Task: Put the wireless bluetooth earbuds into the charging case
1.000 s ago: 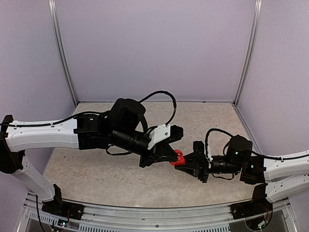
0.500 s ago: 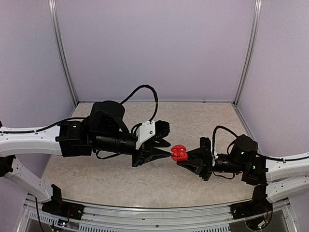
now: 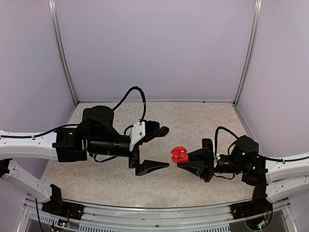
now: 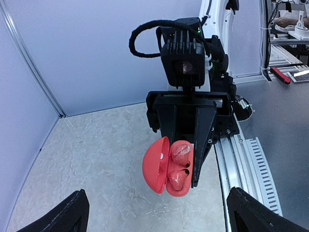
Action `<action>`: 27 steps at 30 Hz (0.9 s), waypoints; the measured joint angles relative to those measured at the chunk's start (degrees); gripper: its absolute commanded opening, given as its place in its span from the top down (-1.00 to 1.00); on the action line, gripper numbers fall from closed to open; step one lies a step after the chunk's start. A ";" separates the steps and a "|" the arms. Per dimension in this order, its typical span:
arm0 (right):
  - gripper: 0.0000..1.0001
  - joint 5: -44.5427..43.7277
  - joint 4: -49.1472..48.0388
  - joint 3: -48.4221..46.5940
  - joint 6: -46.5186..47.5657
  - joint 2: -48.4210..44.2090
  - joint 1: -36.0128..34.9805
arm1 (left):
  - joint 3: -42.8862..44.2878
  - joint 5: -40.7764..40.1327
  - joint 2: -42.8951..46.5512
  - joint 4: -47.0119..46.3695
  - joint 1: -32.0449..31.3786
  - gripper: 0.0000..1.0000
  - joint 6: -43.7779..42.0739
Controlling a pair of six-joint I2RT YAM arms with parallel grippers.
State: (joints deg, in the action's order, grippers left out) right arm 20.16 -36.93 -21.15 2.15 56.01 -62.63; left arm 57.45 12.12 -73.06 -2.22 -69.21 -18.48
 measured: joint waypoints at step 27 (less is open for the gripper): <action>1.00 5.79 -1.92 -0.46 -3.32 0.94 0.02 | 1.73 2.36 -4.63 -2.34 -4.13 -0.98 -3.58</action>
State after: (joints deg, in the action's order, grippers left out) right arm 25.96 -38.85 -21.61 -1.17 56.95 -62.61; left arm 59.18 14.48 -77.69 -4.56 -73.34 -22.06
